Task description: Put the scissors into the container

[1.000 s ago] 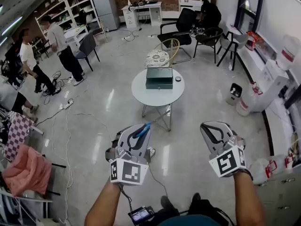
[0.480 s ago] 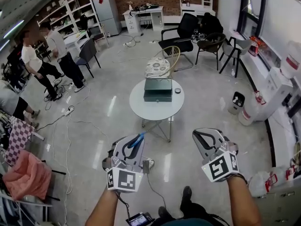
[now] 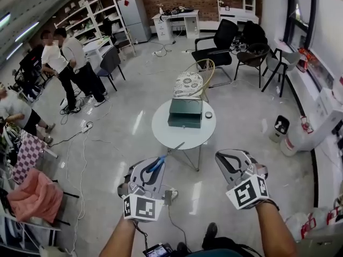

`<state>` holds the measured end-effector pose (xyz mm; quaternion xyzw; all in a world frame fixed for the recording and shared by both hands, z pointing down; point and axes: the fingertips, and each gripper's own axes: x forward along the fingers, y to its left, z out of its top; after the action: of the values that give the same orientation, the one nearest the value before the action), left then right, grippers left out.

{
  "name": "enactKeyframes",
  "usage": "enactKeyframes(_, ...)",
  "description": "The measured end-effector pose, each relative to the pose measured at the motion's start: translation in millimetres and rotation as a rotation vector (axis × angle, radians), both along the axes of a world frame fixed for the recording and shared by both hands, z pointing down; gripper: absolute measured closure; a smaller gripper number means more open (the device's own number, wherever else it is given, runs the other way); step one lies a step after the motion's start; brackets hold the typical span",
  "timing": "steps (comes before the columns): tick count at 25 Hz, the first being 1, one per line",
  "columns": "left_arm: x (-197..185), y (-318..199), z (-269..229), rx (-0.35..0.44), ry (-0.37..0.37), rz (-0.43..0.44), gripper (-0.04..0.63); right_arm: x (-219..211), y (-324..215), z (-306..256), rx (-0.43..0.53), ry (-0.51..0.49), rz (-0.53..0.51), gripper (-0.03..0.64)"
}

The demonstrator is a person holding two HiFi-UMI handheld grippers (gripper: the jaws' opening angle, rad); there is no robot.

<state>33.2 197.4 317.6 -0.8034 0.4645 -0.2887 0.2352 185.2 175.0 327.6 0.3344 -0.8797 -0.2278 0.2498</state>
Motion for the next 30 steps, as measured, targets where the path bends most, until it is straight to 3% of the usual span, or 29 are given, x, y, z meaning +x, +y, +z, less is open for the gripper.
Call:
enactKeyframes(10,21.2,-35.4,-3.1,0.002,-0.031,-0.067,0.531,18.7,-46.7,4.3,-0.004,-0.035,-0.063,0.578)
enactKeyframes(17,-4.2,-53.9,8.4,-0.002,-0.014,-0.051,0.531,-5.0,-61.5,11.9,-0.008,-0.024,-0.045,0.578)
enactKeyframes(20,-29.5,-71.7,16.5,-0.005,-0.007,-0.024,0.531,-28.6,-75.4,17.2,-0.010,-0.012,-0.018,0.578)
enactKeyframes(30,-166.1,-154.8,3.1,-0.007,0.010,0.120,0.531,-159.4,-135.5,1.3,-0.015,0.003,0.131,0.578)
